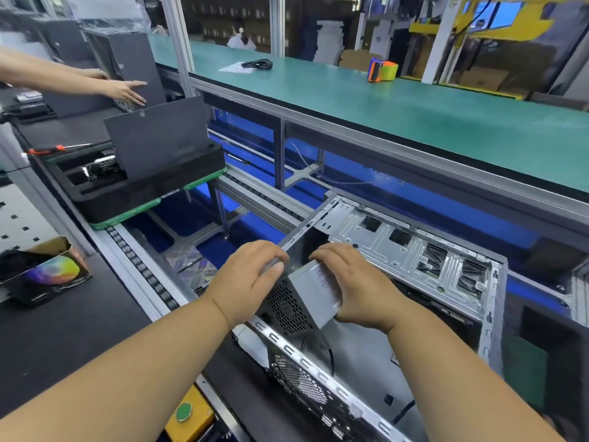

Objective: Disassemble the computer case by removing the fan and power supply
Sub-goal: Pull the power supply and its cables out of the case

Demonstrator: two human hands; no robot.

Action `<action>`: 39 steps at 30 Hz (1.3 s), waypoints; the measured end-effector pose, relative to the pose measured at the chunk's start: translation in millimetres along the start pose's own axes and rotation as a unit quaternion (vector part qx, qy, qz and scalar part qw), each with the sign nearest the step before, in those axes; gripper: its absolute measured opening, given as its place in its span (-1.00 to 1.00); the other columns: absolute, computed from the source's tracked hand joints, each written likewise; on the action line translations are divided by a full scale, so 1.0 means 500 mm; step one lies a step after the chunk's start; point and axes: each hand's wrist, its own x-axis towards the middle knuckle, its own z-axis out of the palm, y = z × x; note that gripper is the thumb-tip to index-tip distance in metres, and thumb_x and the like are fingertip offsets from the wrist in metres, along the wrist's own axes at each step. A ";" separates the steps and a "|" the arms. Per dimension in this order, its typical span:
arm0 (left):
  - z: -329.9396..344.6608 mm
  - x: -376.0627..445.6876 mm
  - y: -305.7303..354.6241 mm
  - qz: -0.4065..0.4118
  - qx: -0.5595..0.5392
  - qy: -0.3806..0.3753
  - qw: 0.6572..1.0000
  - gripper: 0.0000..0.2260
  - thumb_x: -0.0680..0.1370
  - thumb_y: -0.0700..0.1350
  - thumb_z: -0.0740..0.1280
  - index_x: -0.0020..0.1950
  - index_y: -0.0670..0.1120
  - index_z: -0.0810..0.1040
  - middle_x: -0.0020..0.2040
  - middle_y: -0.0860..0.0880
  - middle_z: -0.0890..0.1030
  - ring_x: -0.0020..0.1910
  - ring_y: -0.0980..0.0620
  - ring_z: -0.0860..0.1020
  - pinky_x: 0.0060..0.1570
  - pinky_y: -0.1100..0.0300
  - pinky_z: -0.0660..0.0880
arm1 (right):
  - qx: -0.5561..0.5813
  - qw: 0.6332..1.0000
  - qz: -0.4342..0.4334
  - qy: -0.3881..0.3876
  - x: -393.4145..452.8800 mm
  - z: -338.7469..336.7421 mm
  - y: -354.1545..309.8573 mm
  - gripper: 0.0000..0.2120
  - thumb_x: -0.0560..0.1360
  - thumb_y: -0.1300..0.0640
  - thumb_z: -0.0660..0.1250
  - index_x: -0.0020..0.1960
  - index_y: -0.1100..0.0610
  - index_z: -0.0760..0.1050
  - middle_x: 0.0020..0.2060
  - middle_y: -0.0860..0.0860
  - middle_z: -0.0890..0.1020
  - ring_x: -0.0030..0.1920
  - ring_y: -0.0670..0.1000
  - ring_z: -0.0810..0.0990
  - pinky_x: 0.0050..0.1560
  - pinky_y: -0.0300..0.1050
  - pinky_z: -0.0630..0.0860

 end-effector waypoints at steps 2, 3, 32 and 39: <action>0.000 -0.001 0.001 -0.009 -0.007 0.002 1.000 -0.63 0.60 0.14 0.02 0.22 0.07 0.53 0.12 0.18 0.52 0.19 0.14 0.45 0.23 -0.02 0.40 | 0.014 1.000 -0.007 0.005 0.000 0.000 -0.003 -0.16 0.22 0.04 0.51 0.45 0.00 0.27 0.37 -0.11 0.33 0.40 -0.08 0.27 0.33 -0.18 0.37; 0.000 -0.003 0.002 -0.014 -0.011 0.005 1.000 -0.60 0.60 0.16 0.02 0.26 0.06 0.52 0.15 0.18 0.52 0.22 0.15 0.44 0.24 -0.03 0.40 | 0.028 1.000 -0.002 0.006 -0.001 -0.002 -0.003 -0.13 0.19 -0.01 0.51 0.44 -0.03 0.26 0.37 -0.13 0.31 0.39 -0.10 0.27 0.29 -0.21 0.37; -0.070 0.048 0.156 -0.121 -0.412 0.043 0.902 -0.27 0.12 -0.03 0.63 0.24 0.17 0.46 0.09 0.09 0.66 0.07 -0.01 0.65 -0.04 0.07 0.60 | 0.444 0.845 0.251 0.161 -0.107 -0.181 0.023 -0.47 0.44 -0.44 0.18 0.39 -0.41 0.27 0.28 -0.34 0.49 0.32 -0.20 0.44 0.24 -0.08 0.36; -0.083 0.061 0.089 -0.218 -0.557 0.081 0.797 -0.28 0.11 -0.07 0.58 0.26 0.08 0.49 0.13 -0.12 0.65 -0.06 -0.15 0.67 -0.23 -0.05 0.59 | 0.401 0.840 0.351 0.101 -0.130 -0.129 0.009 -0.52 0.53 0.35 0.17 0.33 -0.06 0.48 0.14 -0.18 0.61 0.23 -0.04 0.53 0.25 -0.07 0.43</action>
